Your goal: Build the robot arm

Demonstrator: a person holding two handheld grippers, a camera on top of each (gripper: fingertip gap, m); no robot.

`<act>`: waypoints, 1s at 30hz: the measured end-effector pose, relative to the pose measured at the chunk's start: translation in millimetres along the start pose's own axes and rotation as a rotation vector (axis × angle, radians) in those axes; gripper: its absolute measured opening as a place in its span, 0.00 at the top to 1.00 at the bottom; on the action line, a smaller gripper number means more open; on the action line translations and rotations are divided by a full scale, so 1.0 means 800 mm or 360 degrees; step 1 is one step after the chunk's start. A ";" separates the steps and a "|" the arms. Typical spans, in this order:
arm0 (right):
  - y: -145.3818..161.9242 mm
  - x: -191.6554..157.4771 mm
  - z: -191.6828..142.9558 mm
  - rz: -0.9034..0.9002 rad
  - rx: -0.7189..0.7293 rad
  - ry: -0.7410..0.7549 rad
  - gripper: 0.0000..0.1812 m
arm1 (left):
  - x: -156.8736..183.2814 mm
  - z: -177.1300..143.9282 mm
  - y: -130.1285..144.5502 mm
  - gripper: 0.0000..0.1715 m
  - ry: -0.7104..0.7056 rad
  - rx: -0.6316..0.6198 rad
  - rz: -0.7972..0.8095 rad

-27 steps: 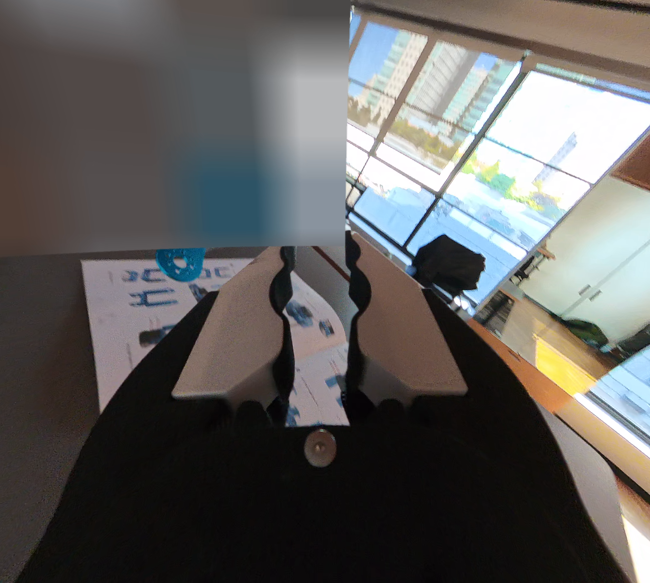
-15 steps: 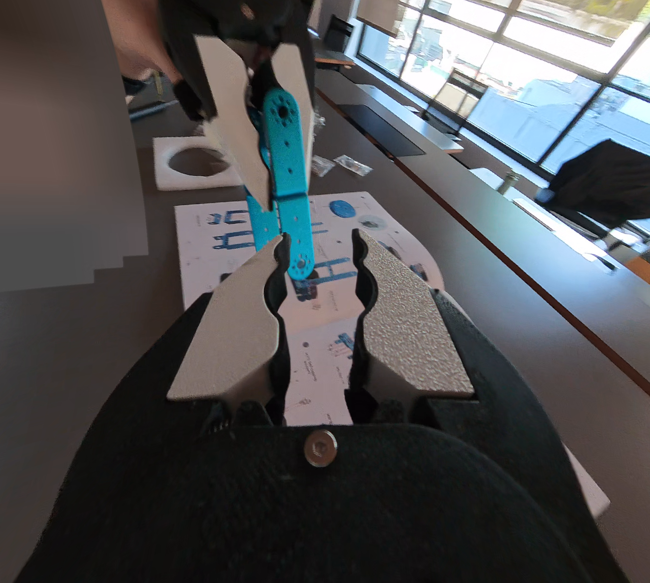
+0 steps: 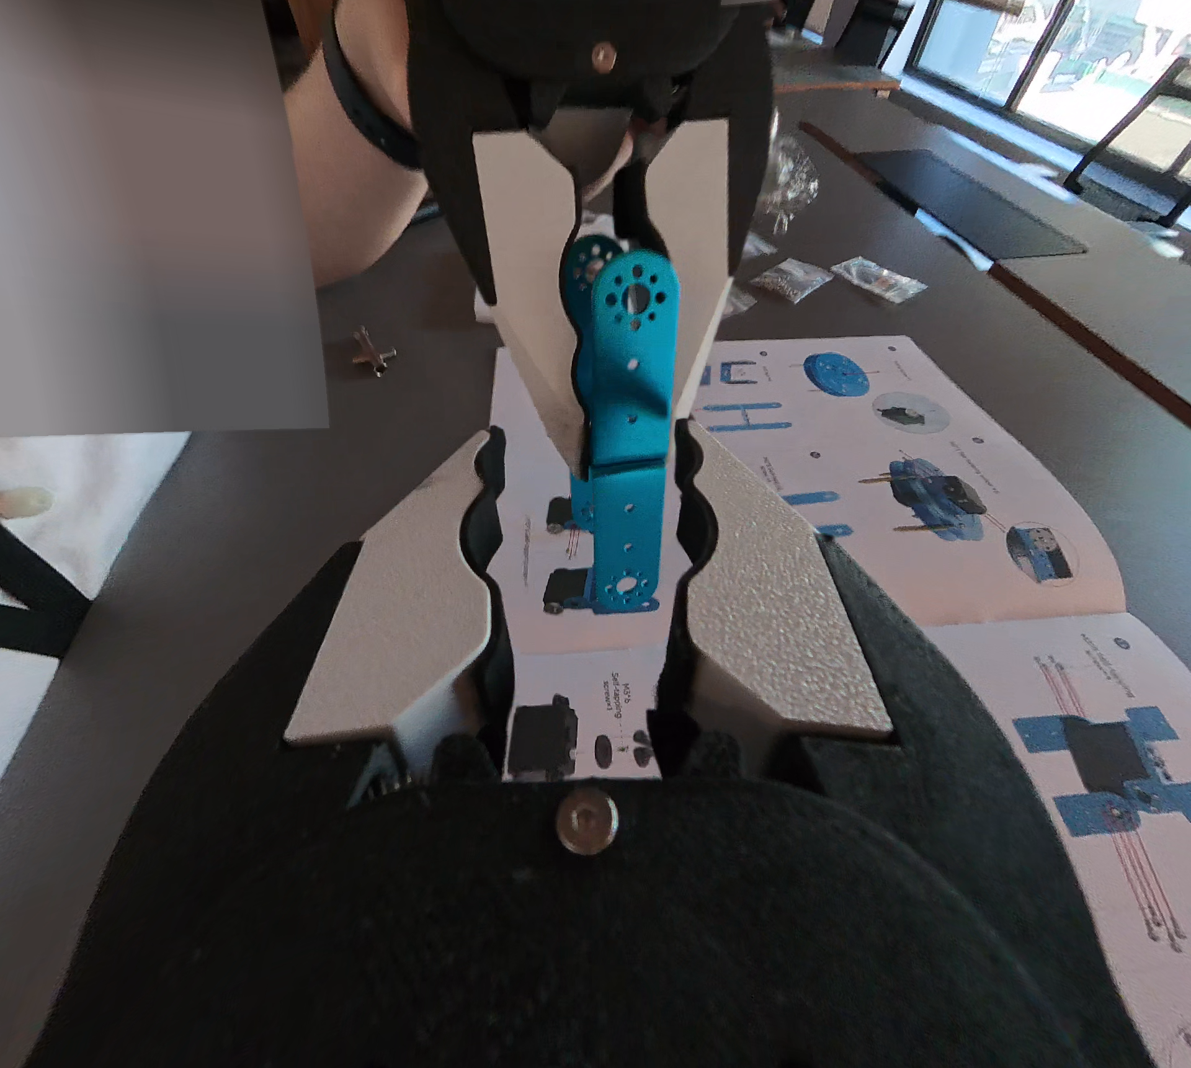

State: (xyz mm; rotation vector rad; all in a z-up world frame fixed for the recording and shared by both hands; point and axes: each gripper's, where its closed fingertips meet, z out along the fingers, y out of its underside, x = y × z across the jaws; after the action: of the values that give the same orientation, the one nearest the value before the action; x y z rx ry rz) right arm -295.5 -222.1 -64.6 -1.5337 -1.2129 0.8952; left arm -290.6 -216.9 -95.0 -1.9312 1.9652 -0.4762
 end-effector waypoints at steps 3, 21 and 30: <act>-0.031 0.010 -0.013 -0.0003 0.0222 0.0066 0.71 | 0.002 0.005 -0.004 0.86 -0.0015 0.0006 0.0029; -0.031 0.013 -0.024 -0.0005 0.0228 0.0047 0.87 | 0.010 0.021 -0.026 0.83 -0.0047 0.0134 0.0154; -0.028 0.018 -0.029 0.0017 0.0244 0.0039 0.87 | 0.001 -0.081 -0.042 0.64 -0.0019 0.0535 0.0083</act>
State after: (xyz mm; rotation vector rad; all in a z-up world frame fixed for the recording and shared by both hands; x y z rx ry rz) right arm -276.4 -212.2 -36.6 -1.4255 -1.0940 0.9516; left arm -290.7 -218.7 -22.2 -1.6657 1.7883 -0.7266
